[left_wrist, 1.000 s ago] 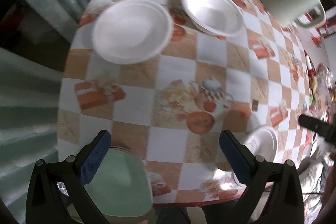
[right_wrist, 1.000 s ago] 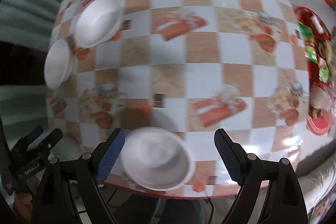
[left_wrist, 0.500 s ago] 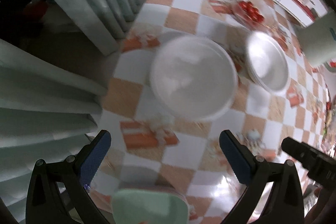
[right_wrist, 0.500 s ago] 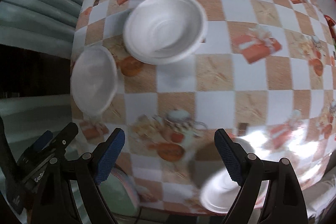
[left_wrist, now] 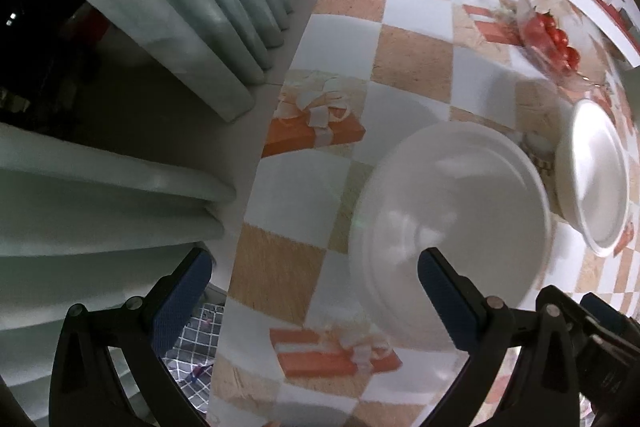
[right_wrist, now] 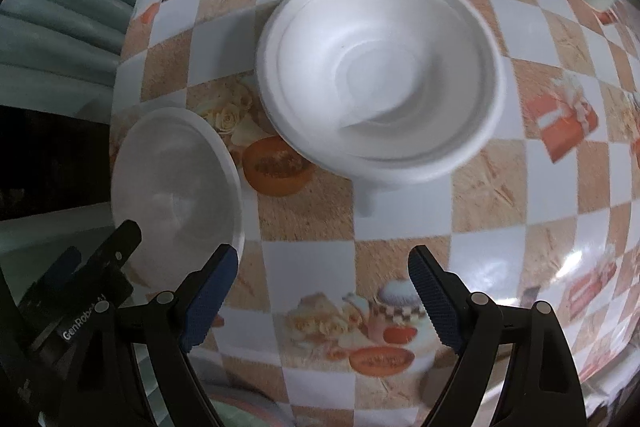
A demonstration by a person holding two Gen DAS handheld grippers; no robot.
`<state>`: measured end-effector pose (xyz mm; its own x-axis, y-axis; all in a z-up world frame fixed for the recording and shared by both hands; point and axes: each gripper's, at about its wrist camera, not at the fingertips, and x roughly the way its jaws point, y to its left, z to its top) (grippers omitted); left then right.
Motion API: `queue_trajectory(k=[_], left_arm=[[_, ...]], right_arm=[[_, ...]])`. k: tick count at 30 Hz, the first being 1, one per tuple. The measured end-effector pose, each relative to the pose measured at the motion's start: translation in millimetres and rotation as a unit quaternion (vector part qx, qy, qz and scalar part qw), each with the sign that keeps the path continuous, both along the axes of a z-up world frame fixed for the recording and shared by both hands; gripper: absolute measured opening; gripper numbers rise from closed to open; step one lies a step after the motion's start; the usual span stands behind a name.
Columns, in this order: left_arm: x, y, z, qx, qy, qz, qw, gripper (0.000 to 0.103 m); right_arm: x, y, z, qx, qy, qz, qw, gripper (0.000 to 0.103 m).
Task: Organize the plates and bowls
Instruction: 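Move both open grippers to a second white foam bowl, then close both grippers on the second bowl's rim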
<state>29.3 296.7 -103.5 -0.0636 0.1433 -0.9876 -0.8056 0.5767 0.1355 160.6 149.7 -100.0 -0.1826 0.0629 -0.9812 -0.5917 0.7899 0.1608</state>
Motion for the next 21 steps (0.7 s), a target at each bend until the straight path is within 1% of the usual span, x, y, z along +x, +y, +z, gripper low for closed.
queue_trajectory(k=[4, 7, 8, 9, 10, 11, 12, 13, 14, 15, 16, 17, 18, 19, 21], left_arm=[[5, 11, -12, 0.000, 0.001, -0.006, 1.0000, 0.103], [8, 17, -22, -0.010, 0.002, -0.010, 0.9999, 0.093], [9, 18, -26, -0.015, 0.001, -0.011, 0.9998, 0.087], [11, 21, -30, -0.022, -0.001, -0.014, 0.9997, 0.078], [12, 22, -33, -0.028, -0.004, -0.017, 0.9995, 0.075], [14, 22, -35, -0.035, -0.009, -0.020, 0.9992, 0.071], [16, 22, -37, -0.040, -0.016, -0.025, 0.9988, 0.063], [18, 21, -37, -0.044, -0.022, -0.030, 0.9983, 0.059], [19, 19, -37, -0.047, -0.028, -0.035, 0.9979, 0.049], [22, 17, -37, -0.051, -0.035, -0.042, 0.9972, 0.037], [24, 16, -37, -0.054, -0.040, -0.047, 0.9966, 0.031], [26, 14, -37, -0.057, -0.043, -0.053, 0.9960, 0.026], [28, 11, -36, -0.049, -0.043, -0.061, 0.9960, 0.026], [29, 10, -35, -0.047, -0.043, -0.065, 0.9958, 0.026], [29, 6, -35, -0.049, -0.039, -0.068, 0.9957, 0.025]], right_arm=[[-2, 14, -13, -0.002, 0.001, 0.007, 1.000, 0.088], [-3, 27, -20, 0.000, 0.002, 0.015, 1.000, 0.088], [-6, 31, -22, 0.001, 0.002, 0.020, 1.000, 0.087], [-8, 33, -23, 0.001, 0.002, 0.023, 1.000, 0.079], [-9, 35, -25, 0.003, 0.003, 0.026, 1.000, 0.075], [-10, 37, -27, 0.005, 0.007, 0.028, 1.000, 0.067], [-11, 39, -28, 0.008, 0.011, 0.029, 0.999, 0.062], [-11, 40, -29, 0.011, 0.013, 0.030, 0.999, 0.059], [-12, 42, -29, 0.014, 0.014, 0.033, 0.999, 0.052], [-13, 45, -28, 0.019, 0.016, 0.038, 0.999, 0.046], [-15, 47, -27, 0.022, 0.016, 0.044, 0.999, 0.041], [-17, 50, -26, 0.027, 0.017, 0.053, 0.998, 0.030], [-20, 54, -25, 0.032, 0.019, 0.063, 0.997, 0.019], [-22, 57, -24, 0.033, 0.021, 0.070, 0.997, 0.016], [-24, 58, -23, 0.027, 0.016, 0.072, 0.997, 0.016]])
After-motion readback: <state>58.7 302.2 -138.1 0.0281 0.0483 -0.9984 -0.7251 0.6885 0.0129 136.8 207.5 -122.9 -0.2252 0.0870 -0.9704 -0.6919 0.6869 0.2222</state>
